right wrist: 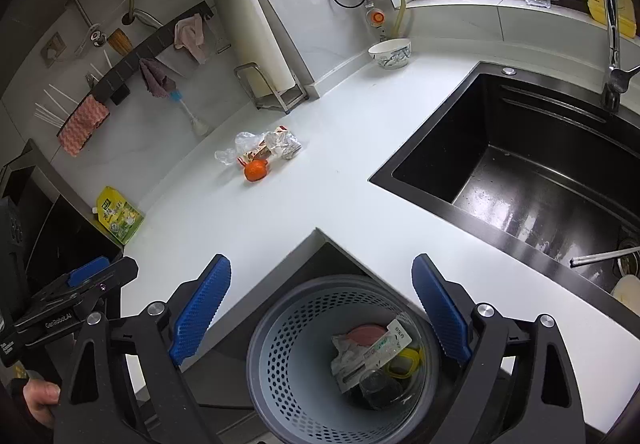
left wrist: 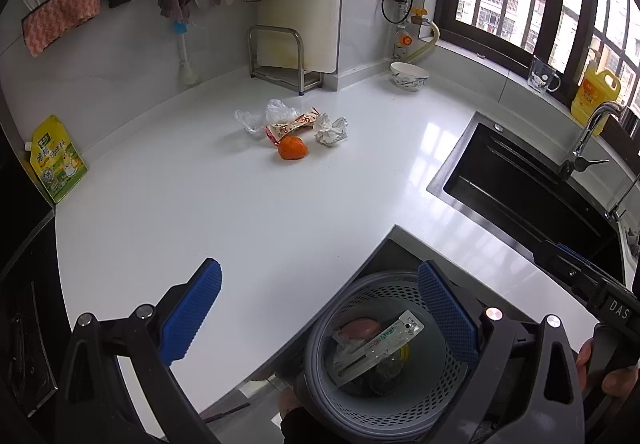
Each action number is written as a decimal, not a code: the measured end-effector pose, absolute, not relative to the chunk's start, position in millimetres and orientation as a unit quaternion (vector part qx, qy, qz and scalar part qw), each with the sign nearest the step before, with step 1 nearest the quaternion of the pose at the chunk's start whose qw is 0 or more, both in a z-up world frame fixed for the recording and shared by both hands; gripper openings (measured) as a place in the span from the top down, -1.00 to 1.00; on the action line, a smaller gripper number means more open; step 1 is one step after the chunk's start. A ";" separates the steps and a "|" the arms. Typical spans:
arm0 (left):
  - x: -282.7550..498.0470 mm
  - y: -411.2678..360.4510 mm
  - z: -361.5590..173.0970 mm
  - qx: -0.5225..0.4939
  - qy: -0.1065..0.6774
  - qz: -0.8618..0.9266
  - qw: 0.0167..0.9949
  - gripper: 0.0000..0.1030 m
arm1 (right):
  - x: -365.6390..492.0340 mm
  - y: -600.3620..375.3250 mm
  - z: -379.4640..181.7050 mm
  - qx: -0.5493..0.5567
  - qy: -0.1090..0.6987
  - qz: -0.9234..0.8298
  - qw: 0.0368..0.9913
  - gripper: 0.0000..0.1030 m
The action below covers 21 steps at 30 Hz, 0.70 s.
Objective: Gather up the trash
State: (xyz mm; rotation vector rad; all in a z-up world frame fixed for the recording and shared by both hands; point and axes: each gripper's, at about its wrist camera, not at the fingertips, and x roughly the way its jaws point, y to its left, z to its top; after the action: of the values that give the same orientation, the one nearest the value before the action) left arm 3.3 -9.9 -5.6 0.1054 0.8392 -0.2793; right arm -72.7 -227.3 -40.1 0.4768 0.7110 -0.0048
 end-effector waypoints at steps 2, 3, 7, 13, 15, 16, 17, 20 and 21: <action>12.6 -7.1 -4.9 0.052 0.406 -0.135 0.902 -0.88 | -64.8 -223.2 -36.5 0.225 0.344 -0.007 0.912 -0.70; 17.5 -5.5 -4.7 0.052 0.407 -0.135 0.902 -0.88 | -60.3 -220.5 -34.9 0.221 0.344 -0.009 0.913 -0.70; 38.2 3.8 -5.6 0.047 0.409 -0.138 0.901 -0.88 | -41.2 -210.1 -29.9 0.206 0.346 -0.014 0.915 -0.70; 70.3 20.4 -4.5 0.046 0.409 -0.138 0.901 -0.88 | -12.0 -194.8 -30.6 0.197 0.347 -0.020 0.917 -0.70; 82.1 27.5 -6.8 0.044 0.411 -0.137 0.900 -0.88 | -1.0 -189.1 -34.3 0.194 0.354 -0.022 0.915 -0.70; 87.8 31.6 -8.4 0.043 0.413 -0.136 0.900 -0.88 | 4.5 -186.4 -36.8 0.194 0.358 -0.022 0.913 -0.70; 93.9 35.0 -10.4 0.042 0.416 -0.134 0.899 -0.88 | 10.3 -183.5 -39.5 0.194 0.363 -0.022 0.911 -0.70; 111.9 42.9 -17.0 0.043 0.422 -0.129 0.896 -0.88 | 27.8 -175.5 -47.1 0.195 0.377 -0.022 0.905 -0.70; 117.3 44.8 -19.0 0.044 0.422 -0.129 0.896 -0.88 | 32.8 -173.3 -49.0 0.194 0.380 -0.023 0.904 -0.70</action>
State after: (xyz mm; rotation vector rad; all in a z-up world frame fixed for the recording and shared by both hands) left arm 117.3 44.8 -19.0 0.0914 0.8742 -0.2672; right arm 32.8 -173.3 -49.0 0.4018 0.7852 -0.0469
